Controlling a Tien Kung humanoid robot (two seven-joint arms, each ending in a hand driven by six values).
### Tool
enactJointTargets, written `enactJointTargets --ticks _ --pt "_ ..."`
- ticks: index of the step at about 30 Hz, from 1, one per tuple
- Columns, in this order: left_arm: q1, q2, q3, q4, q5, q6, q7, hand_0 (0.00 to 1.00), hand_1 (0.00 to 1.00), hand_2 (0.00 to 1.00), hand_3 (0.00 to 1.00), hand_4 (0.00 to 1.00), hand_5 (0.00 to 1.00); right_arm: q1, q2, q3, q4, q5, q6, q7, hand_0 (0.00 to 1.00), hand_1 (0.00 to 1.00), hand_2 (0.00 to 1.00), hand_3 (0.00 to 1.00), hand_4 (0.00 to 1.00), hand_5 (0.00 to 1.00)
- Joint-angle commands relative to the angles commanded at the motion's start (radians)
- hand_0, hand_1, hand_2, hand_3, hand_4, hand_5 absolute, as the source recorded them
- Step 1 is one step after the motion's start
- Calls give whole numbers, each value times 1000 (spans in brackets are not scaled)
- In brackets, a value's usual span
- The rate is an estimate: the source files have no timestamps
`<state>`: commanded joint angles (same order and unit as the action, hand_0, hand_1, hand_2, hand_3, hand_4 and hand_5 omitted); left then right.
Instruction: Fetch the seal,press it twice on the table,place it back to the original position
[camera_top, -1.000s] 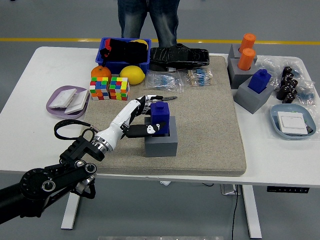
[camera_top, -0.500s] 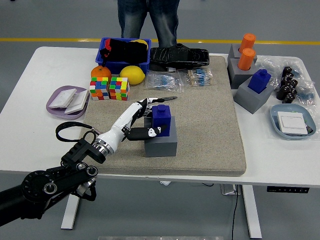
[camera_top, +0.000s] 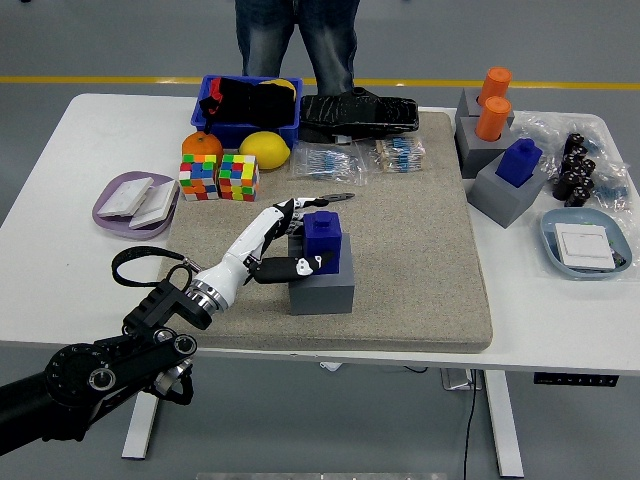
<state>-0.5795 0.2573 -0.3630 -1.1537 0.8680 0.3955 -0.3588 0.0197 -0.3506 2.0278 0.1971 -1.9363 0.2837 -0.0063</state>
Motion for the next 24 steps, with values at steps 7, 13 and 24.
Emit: enactJointTargets --ticks 7,13,24 --pt "5 -3 2 3 -3 3 -8 606 533 502 825 674 2 0 2 -1 1 1 1 -1 786 683 657 617 797 447" --pt "6 -4 2 7 1 11 -13 606 533 502 820 674 2 -1 1 0 0 0 1 0 786 683 657 617 797 448" --pt "9 -6 6 11 15 20 -19 605 532 497 817 674 2 0 1 2 1 1 2 1 786 683 657 618 797 448"
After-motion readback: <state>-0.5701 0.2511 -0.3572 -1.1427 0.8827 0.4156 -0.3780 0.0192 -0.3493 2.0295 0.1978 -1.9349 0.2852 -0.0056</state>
